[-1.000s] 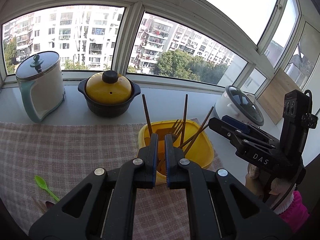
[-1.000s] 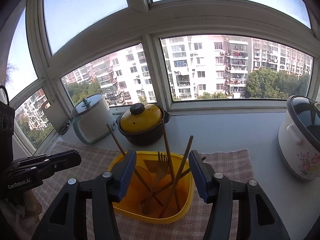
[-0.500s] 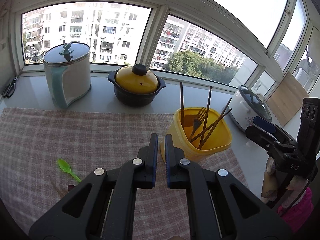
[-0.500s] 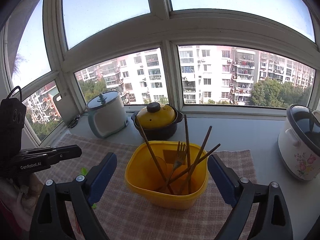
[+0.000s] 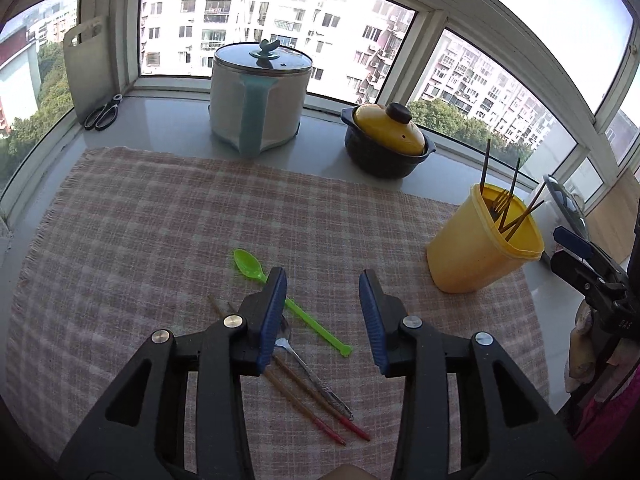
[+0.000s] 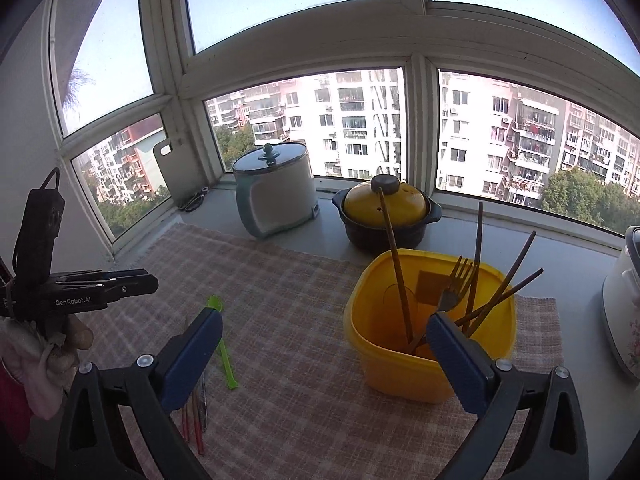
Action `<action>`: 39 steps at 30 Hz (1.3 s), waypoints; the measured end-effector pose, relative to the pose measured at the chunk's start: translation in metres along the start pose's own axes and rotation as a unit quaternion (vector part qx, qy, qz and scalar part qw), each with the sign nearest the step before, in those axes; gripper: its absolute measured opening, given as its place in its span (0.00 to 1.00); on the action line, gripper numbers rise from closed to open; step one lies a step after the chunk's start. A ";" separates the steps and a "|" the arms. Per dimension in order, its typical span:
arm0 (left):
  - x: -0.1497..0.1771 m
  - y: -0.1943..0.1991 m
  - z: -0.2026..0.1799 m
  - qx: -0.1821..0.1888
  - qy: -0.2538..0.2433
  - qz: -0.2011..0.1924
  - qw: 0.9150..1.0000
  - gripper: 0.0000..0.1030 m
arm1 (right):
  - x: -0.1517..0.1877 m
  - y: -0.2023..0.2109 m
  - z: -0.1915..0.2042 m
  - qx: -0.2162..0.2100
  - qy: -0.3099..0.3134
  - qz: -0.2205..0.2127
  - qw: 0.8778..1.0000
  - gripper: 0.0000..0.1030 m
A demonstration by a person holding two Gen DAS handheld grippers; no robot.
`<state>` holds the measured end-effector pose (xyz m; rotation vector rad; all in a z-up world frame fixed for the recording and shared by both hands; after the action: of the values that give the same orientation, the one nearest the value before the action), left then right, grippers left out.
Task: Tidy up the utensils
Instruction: 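Move both open tools back over the green spoon and metal spoon, then grasp the green plastic spoon by its handle with the right tool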
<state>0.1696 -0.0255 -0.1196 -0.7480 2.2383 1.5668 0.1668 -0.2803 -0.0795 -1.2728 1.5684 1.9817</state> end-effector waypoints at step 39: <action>0.040 -0.083 0.071 -0.011 0.038 0.096 0.995 0.21 | 0.068 -0.170 0.122 -0.158 0.087 0.243 0.953 0.31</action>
<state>0.1820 0.0091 -0.2302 -0.6239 2.4142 1.6791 0.1940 -0.1294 -0.2381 -1.2958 1.8430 2.5700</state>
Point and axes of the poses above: each gripper's, at about its wrist camera, not at the fingertips, and y roughly against the way its jaws point, z to its left, x to its underside, the point moved 5 cm from there along -y, roughly the way its jaws point, and after that the axes turned 9 degrees about y, right-handed, at the moved point
